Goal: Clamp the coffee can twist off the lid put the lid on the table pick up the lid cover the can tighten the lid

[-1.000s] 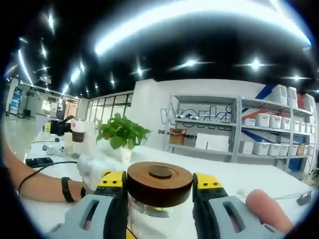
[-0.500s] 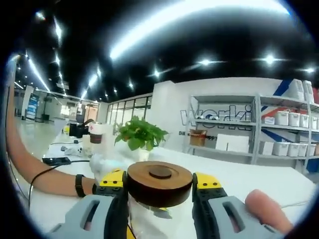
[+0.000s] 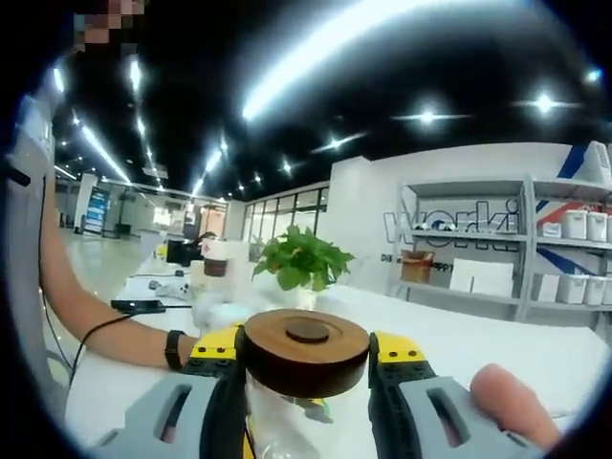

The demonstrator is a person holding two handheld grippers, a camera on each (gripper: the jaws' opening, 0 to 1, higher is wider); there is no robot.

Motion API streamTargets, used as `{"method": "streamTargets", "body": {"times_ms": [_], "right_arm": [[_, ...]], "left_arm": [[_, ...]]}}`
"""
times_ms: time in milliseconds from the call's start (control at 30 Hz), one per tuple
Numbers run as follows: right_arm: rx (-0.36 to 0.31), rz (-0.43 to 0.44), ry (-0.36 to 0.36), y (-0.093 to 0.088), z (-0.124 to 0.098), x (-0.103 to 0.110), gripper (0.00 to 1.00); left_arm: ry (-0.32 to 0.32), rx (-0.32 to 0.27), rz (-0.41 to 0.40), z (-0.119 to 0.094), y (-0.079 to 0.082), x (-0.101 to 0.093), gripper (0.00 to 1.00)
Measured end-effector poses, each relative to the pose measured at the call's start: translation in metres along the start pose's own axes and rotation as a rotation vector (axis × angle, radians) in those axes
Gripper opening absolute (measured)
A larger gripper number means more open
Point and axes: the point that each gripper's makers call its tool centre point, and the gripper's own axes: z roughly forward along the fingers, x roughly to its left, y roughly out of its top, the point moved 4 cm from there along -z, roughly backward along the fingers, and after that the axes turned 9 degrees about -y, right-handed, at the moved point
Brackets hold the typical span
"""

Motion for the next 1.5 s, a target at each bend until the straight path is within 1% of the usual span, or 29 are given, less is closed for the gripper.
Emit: {"method": "streamTargets", "body": {"times_ms": [100, 167, 433, 467, 500, 533, 633, 733, 800, 967, 1167, 1300, 1500], "right_arm": [[0.009, -0.009, 0.030, 0.0009, 0.0007, -0.0006, 0.45], [0.012, 0.002, 0.046, 0.0004, 0.0011, -0.0019, 0.45], [0.002, 0.009, 0.096, 0.0001, 0.0014, -0.0036, 0.45], [0.000, 0.007, 0.107, 0.0001, 0.0015, -0.0040, 0.45], [-0.008, 0.008, 0.139, 0.0000, 0.0016, -0.0045, 0.45], [-0.008, 0.016, 0.155, -0.0003, 0.0018, -0.0058, 0.45], [-0.016, 0.006, 0.192, -0.0002, 0.0020, -0.0064, 0.45], [-0.027, 0.024, 0.224, -0.0006, 0.0029, -0.0075, 0.45], [-0.029, 0.033, 0.238, -0.0004, 0.0031, -0.0078, 0.45], [-0.031, 0.025, 0.272, 0.0002, 0.0036, -0.0073, 0.45], [-0.047, 0.025, 0.308, -0.0002, 0.0034, -0.0067, 0.45], [-0.038, 0.029, 0.331, 0.0004, 0.0040, -0.0079, 0.45], [-0.027, 0.007, 0.359, 0.0007, 0.0037, -0.0073, 0.45]], "left_arm": [[-0.001, 0.000, -0.001, 0.0000, -0.0001, -0.0002, 0.43], [0.000, 0.000, -0.001, 0.0001, -0.0002, -0.0002, 0.43], [-0.001, 0.001, 0.000, 0.0003, -0.0004, -0.0002, 0.43], [-0.001, 0.001, 0.000, 0.0003, -0.0004, -0.0002, 0.43], [-0.001, 0.002, 0.001, 0.0003, -0.0004, -0.0003, 0.43], [-0.001, 0.002, 0.001, 0.0004, -0.0004, -0.0005, 0.43], [-0.002, 0.002, 0.002, 0.0006, -0.0005, -0.0006, 0.43], [-0.001, 0.003, 0.003, 0.0004, -0.0005, -0.0005, 0.43], [0.000, 0.004, 0.003, 0.0004, -0.0005, -0.0004, 0.43], [0.000, 0.004, 0.004, 0.0001, -0.0006, -0.0003, 0.43], [-0.002, 0.005, 0.003, -0.0001, -0.0008, -0.0006, 0.43], [-0.004, 0.006, 0.005, 0.0000, -0.0009, -0.0010, 0.43], [-0.008, 0.006, 0.003, 0.0002, -0.0008, -0.0015, 0.43]]}}
